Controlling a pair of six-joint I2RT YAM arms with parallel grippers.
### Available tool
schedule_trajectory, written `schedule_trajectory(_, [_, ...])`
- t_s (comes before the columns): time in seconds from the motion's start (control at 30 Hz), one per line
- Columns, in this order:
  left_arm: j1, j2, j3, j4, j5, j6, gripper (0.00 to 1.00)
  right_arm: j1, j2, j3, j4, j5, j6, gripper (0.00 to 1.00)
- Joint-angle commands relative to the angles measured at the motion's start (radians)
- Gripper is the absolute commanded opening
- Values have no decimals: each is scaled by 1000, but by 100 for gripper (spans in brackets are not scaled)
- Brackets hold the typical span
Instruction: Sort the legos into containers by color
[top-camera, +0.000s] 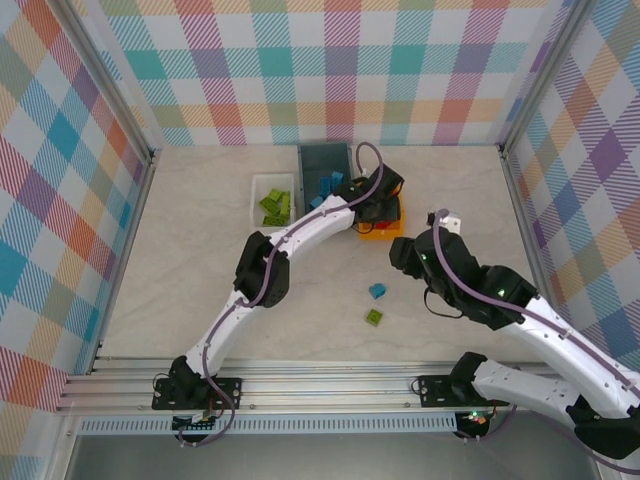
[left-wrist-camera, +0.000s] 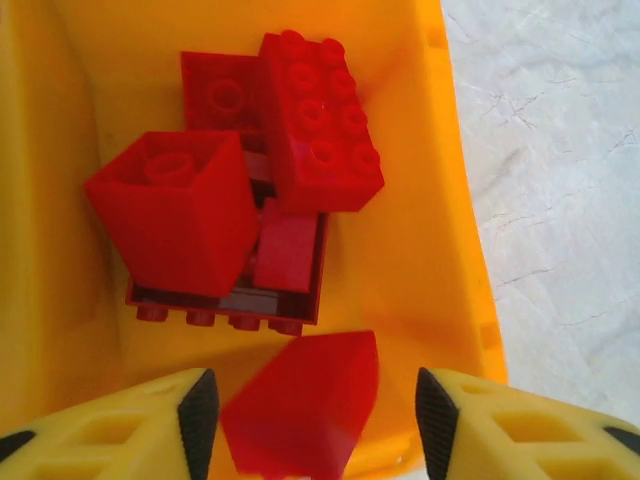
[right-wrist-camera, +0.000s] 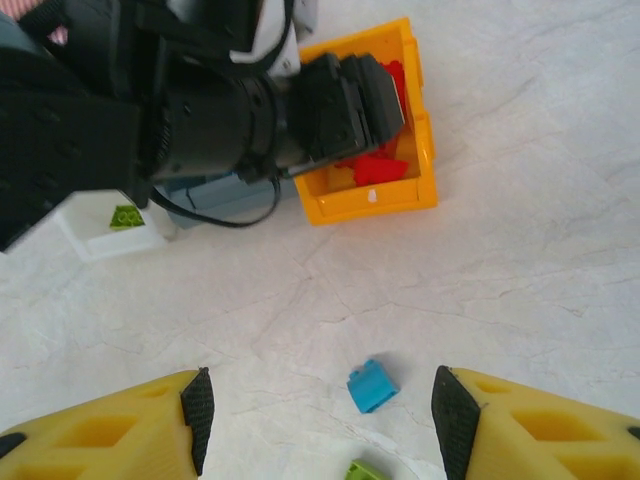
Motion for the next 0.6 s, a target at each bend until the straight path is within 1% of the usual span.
schedule_trajectory(0.0, [-11,-76,31,-27,13,32,60,-4,-11,-25,-27,-14,20,62])
schedule_trajectory(0.1, [-30,-171,-11,-29,-8,25,59,-4,-8,-50,-47,-24,26,62])
schedule_trajectory(0.17, [-43,-262,-84,-21,-37,0,58,-4,6,-57,-74,-39,31,62])
schedule_trajectory(0.27, [-66,-464,-296,28,-104,-57,59,-4,40,-69,-117,-89,47,62])
schedule_trajectory(0.33, [-77,-608,-449,41,-162,-109,59,-4,72,-86,-137,-152,71,62])
schedule_trajectory(0.4, [-92,-764,-655,66,-203,-138,60,-2,106,-128,-127,-234,106,63])
schedule_trajectory(0.47, [-114,-897,-826,74,-217,-149,60,5,152,-164,-132,-288,167,63])
schedule_trajectory(0.57, [-156,-1082,-1047,50,-203,-138,61,67,232,-190,-119,-291,263,64])
